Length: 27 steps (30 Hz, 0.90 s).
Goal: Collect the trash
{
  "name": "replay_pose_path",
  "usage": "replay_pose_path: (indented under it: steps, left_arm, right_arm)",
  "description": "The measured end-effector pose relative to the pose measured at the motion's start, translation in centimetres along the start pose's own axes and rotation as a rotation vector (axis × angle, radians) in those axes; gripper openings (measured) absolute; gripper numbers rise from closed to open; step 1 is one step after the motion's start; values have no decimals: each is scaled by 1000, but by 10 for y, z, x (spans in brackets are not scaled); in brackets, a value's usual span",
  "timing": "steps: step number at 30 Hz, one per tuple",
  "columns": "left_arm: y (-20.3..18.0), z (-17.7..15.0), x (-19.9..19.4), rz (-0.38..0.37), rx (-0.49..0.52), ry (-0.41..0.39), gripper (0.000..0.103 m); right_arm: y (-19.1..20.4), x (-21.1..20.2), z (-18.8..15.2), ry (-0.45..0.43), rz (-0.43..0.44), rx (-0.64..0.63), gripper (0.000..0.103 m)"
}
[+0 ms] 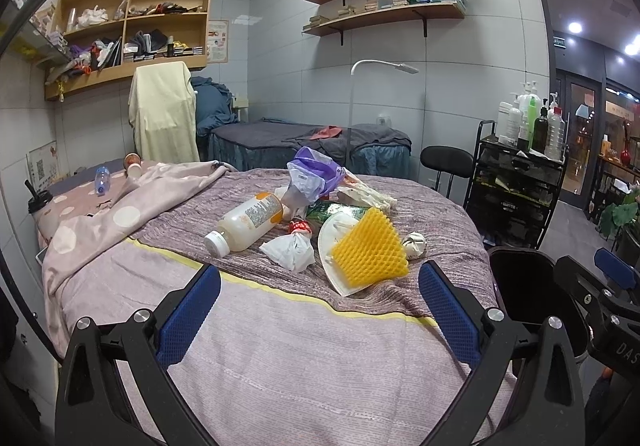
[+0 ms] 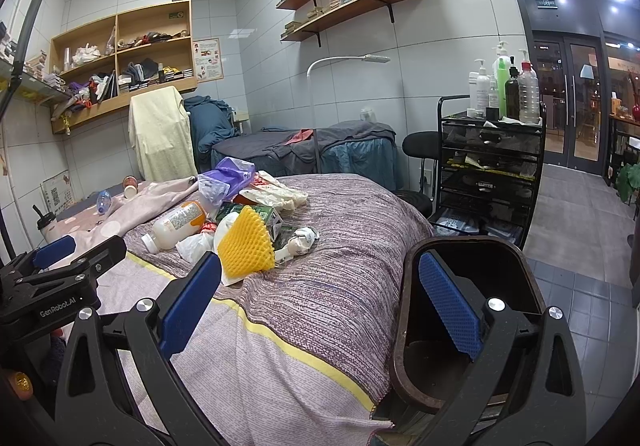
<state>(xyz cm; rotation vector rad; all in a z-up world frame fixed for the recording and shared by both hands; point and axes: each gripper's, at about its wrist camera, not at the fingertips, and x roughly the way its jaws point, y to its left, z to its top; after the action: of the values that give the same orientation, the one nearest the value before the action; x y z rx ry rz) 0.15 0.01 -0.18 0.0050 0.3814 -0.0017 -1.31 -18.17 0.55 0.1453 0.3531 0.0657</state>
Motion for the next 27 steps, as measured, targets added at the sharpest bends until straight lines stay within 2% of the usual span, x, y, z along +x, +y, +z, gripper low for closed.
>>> replay_pose_path:
  steps: [27]
  left_arm:
    - [-2, -1, 2, -4, 2, 5, 97]
  right_arm:
    - [-1, 6, -5, 11, 0, 6, 98]
